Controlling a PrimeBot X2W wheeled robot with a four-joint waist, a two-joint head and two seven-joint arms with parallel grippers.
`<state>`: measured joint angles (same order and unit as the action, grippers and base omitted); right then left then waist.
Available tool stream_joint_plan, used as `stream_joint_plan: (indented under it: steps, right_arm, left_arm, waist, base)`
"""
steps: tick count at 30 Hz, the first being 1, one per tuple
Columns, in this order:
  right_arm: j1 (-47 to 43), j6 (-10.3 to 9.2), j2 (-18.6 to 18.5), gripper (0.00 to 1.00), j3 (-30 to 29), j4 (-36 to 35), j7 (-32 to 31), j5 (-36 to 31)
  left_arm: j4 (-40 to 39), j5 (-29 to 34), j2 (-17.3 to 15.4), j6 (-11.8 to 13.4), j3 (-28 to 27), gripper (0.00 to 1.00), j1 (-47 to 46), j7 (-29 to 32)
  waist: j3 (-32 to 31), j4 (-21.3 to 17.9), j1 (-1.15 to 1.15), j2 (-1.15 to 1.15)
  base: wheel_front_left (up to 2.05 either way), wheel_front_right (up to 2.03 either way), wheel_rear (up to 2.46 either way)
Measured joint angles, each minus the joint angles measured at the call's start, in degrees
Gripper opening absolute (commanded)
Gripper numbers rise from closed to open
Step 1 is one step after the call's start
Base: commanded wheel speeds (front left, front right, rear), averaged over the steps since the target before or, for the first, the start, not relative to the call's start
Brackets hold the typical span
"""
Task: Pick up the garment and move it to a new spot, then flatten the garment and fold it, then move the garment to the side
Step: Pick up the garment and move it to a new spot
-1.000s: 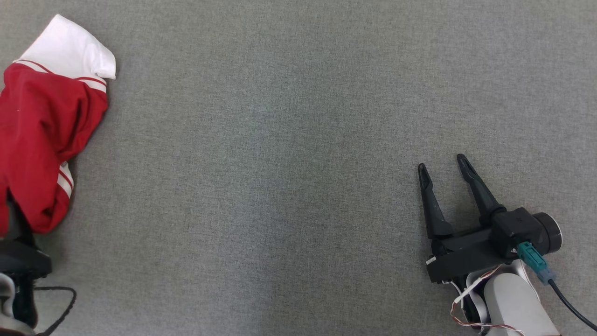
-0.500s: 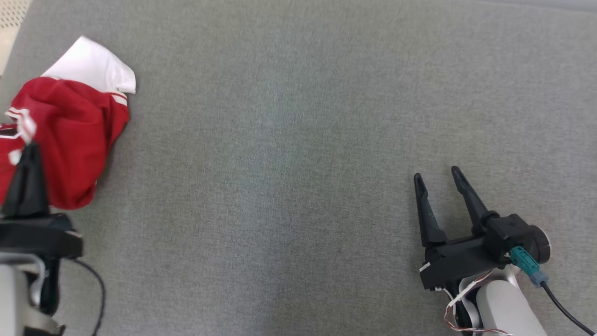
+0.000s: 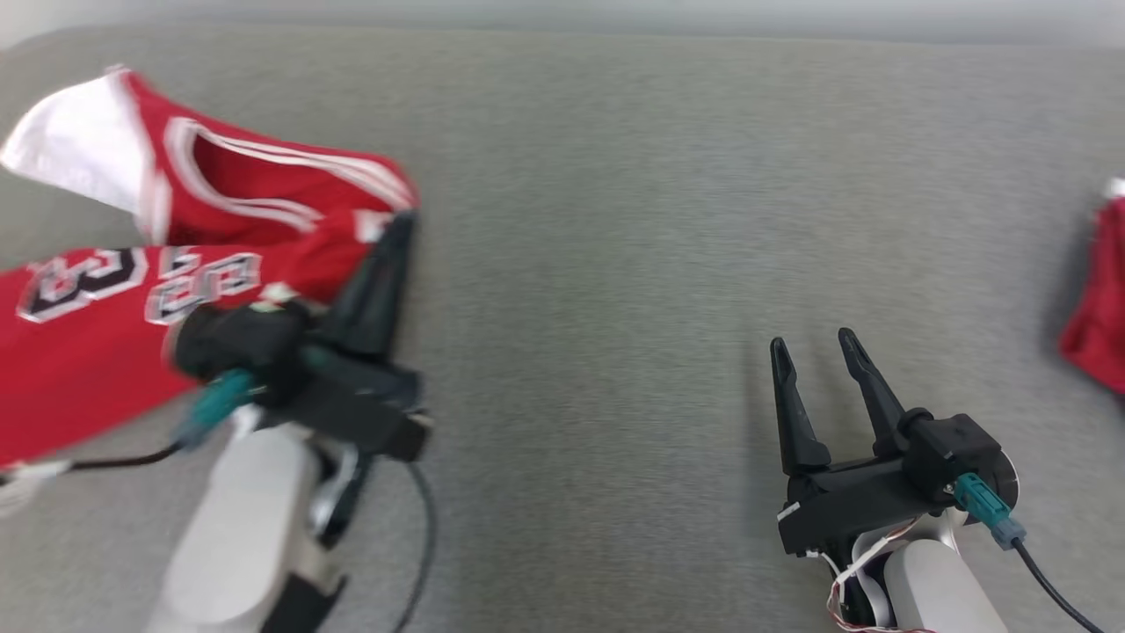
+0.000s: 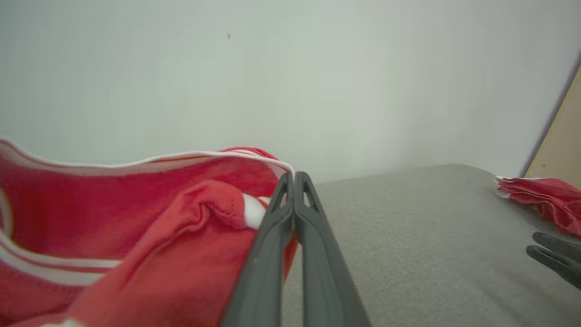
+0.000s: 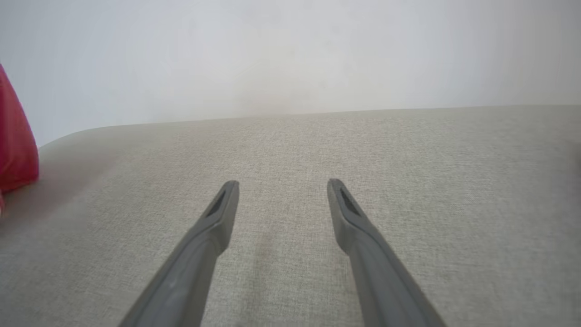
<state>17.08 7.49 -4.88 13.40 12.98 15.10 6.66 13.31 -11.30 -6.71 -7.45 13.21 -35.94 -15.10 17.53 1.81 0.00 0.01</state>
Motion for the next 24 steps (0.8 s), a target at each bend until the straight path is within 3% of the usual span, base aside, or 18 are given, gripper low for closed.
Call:
stream_joint_plan:
  steps: [15, 24]
  right_arm:
    - [0.09, 0.0, 1.78, 1.0, 4.55, -0.14, 0.0, 2.44]
    - [-0.01, 0.0, 1.88, 1.0, 6.44, 0.34, 0.0, 3.74]
  left_arm:
    - [10.51, -0.96, 3.6, -0.01, 18.89, 0.0, -8.65, 0.0]
    - [9.37, -3.32, 3.75, -0.01, 22.26, 0.0, -8.09, 0.0]
  waist:
    - [-0.27, -16.2, 0.0, -0.01]
    - [-1.28, -22.82, 0.0, -0.01]
  base:
    - [0.0, 0.0, 0.0]
    - [0.0, 0.0, 0.0]
